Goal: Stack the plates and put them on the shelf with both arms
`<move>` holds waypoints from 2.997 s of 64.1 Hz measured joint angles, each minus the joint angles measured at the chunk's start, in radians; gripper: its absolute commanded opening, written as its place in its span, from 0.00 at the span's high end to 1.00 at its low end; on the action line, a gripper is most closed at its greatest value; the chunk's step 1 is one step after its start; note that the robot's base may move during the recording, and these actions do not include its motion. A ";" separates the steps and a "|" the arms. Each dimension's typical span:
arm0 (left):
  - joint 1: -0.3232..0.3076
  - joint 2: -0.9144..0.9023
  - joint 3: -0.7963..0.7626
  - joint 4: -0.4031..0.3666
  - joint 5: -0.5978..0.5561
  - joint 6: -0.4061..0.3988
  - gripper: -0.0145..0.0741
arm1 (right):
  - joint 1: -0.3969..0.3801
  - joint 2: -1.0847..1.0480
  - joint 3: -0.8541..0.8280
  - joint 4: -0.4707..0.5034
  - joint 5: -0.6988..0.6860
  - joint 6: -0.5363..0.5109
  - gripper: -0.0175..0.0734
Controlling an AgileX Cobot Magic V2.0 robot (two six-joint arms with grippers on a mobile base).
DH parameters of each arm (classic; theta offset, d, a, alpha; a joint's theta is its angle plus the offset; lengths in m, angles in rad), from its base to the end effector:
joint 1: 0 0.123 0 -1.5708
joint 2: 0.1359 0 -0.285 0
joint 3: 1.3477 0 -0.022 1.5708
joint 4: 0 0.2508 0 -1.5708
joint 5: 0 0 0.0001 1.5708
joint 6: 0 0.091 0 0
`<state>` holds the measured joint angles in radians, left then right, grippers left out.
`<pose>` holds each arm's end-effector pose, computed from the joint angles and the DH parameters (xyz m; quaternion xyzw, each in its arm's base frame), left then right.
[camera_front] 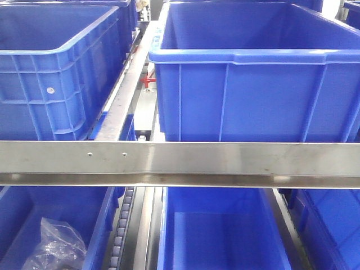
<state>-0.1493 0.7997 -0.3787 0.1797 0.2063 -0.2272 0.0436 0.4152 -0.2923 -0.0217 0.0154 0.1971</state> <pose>0.1520 -0.0195 0.2444 0.0336 0.8686 -0.0336 0.4933 0.0994 0.0043 0.2805 0.0479 0.7234 0.0752 0.6847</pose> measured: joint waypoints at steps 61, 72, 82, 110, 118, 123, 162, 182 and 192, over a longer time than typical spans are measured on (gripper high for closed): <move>0.000 0.000 0.000 0.000 0.000 0.000 0.74 | -0.045 -0.427 0.320 0.029 0.052 0.006 0.76; 0.000 0.000 0.000 0.000 0.000 0.000 0.74 | -0.045 -0.427 0.320 0.029 0.052 0.006 0.76; 0.000 0.000 0.000 0.000 0.000 0.000 0.74 | -0.045 -0.427 0.320 0.029 0.052 0.006 0.76; 0.000 0.000 0.000 0.000 0.000 0.000 0.74 | -0.045 -0.427 0.320 0.029 0.060 0.001 0.76; 0.000 0.000 0.000 0.000 0.000 0.000 0.74 | -0.045 -0.427 0.320 0.029 0.063 0.001 0.76; 0.000 0.000 0.000 0.000 0.000 0.000 0.74 | -0.045 -0.427 0.320 0.029 0.063 0.001 0.76; 0.002 -0.045 0.000 0.000 0.004 0.000 0.74 | -0.045 -0.427 0.320 0.029 0.067 0.001 0.76; 0.006 -0.475 0.170 -0.021 -0.040 0.000 0.74 | -0.045 -0.427 0.320 0.029 0.067 0.001 0.76; 0.032 -0.699 0.313 -0.028 -0.083 0.000 0.74 | -0.045 -0.427 0.320 0.030 0.067 0.001 0.76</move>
<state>-0.1176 0.1007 -0.0656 0.1520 0.1237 -0.2272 -0.0011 -0.0121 0.0280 0.0087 0.0828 0.1979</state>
